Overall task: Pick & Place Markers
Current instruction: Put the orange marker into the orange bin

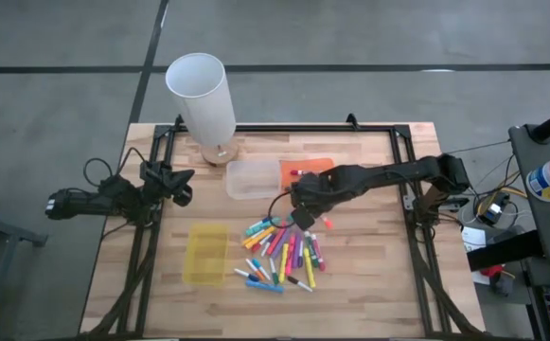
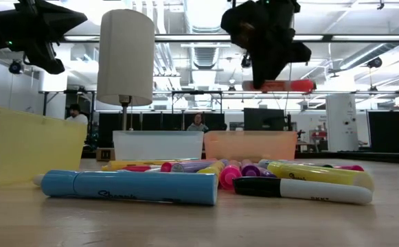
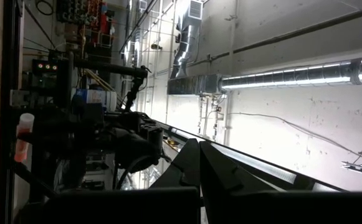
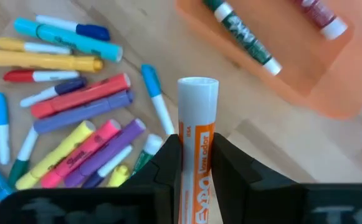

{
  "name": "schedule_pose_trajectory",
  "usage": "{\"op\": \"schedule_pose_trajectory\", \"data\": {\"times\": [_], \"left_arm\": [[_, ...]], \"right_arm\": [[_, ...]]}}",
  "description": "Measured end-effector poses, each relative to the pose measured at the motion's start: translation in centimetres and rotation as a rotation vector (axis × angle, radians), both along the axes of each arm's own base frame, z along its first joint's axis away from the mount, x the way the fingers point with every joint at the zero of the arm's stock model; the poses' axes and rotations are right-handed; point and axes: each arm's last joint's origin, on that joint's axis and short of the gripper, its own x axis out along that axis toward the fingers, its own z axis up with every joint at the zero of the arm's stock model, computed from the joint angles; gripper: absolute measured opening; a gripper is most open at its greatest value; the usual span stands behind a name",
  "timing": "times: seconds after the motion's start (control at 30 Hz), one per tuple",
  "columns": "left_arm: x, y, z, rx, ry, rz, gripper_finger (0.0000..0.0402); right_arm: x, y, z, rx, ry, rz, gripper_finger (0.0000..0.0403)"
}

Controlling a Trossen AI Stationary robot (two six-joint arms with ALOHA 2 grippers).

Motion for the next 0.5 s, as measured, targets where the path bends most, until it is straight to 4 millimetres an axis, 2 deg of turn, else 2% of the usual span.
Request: {"op": "schedule_pose_trajectory", "data": {"times": [0.2,0.5], "left_arm": [[0.0,0.0,0.0,0.000,0.000,0.000,0.0000],[0.0,0.0,0.0,-0.005,-0.005,-0.002,0.0000]], "right_arm": [[-0.1,-2.2,0.1,-0.070,0.040,0.095,0.0059],[-0.3,-8.1,-0.1,-0.130,0.078,0.204,0.0059]]}}
